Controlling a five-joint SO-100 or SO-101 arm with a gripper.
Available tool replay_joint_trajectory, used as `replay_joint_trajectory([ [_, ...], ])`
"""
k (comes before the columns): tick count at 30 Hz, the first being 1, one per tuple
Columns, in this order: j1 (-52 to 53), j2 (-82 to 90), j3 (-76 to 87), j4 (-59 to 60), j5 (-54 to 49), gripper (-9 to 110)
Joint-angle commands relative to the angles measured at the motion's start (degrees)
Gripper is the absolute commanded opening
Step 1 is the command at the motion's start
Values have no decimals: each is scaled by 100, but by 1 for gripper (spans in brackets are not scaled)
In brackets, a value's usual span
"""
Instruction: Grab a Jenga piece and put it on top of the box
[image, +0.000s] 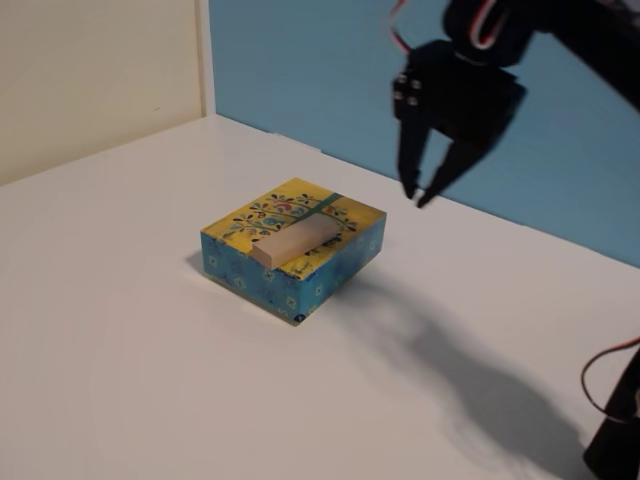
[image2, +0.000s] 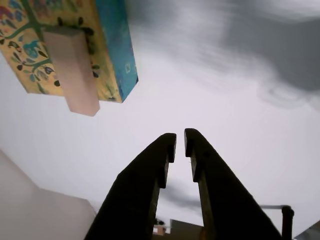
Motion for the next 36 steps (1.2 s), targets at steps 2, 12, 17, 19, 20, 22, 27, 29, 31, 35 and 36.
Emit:
replay_joint_trajectory([
  [2, 9, 967, 1028, -492, -9, 0],
  [12, 9, 2821, 3507, -1380, -9, 0],
  [17, 70, 3604, 4535, -1775, -44, 0],
  [19, 62, 3964, 4939, -1934, -35, 0],
  [20, 35, 4140, 5142, -2004, -18, 0],
  [22, -26, 4465, 5520, -2101, 9, 0],
  [27, -132, 5080, 6337, -2399, 141, 0],
  [29, -149, 5317, 6618, -2496, 185, 0],
  [31, -185, 5590, 6917, -2646, 202, 0],
  [35, -211, 5977, 7427, -2918, 211, 0],
  [36, -229, 6038, 7506, -2944, 211, 0],
])
